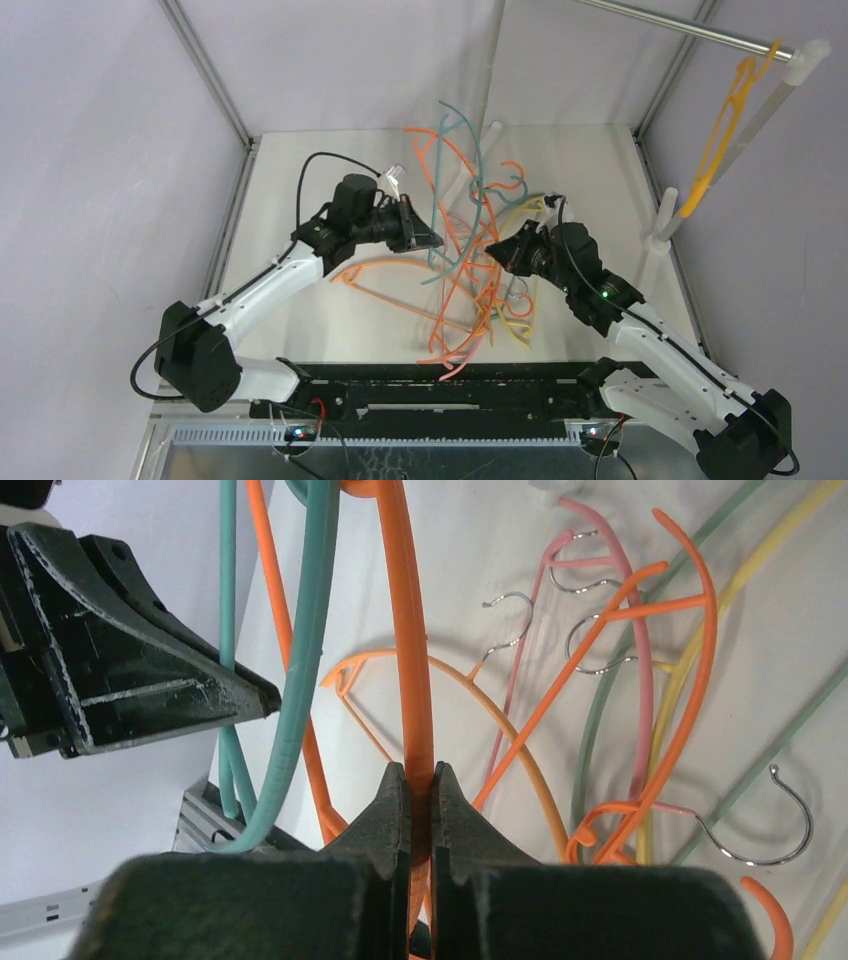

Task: Organize the hangers

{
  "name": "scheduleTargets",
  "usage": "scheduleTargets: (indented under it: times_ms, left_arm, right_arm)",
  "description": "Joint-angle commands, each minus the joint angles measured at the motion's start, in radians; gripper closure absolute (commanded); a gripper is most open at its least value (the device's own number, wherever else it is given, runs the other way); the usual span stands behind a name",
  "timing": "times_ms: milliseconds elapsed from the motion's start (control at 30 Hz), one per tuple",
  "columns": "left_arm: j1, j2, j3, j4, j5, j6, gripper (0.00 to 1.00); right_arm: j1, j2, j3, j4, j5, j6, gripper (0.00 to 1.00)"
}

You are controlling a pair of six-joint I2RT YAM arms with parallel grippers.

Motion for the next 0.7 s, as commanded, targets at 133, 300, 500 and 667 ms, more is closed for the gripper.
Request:
scheduleTargets:
  times_ms: [133, 300, 500, 667]
  left_arm:
    - [-0.076, -0.010, 0.056, 0.135, 0.059, -0.074, 1.00]
    - [-0.078, 0.045, 0.152, 0.154, 0.046, -0.075, 1.00]
    - [-0.080, 0.072, 0.164, 0.177, 0.039, -0.079, 1.00]
    - [-0.080, 0.107, 0.141, 0.317, 0.070, -0.180, 1.00]
  right_arm:
    - [0.021, 0.118, 0.053, 0.237, -0.097, 0.044, 1.00]
    - [0.120, 0.181, 0.105, 0.267, -0.209, 0.030, 1.00]
    - [0.149, 0.140, 0.122, 0.167, -0.266, -0.024, 1.00]
    - [0.150, 0.144, 0.126, 0.089, -0.284, -0.047, 1.00]
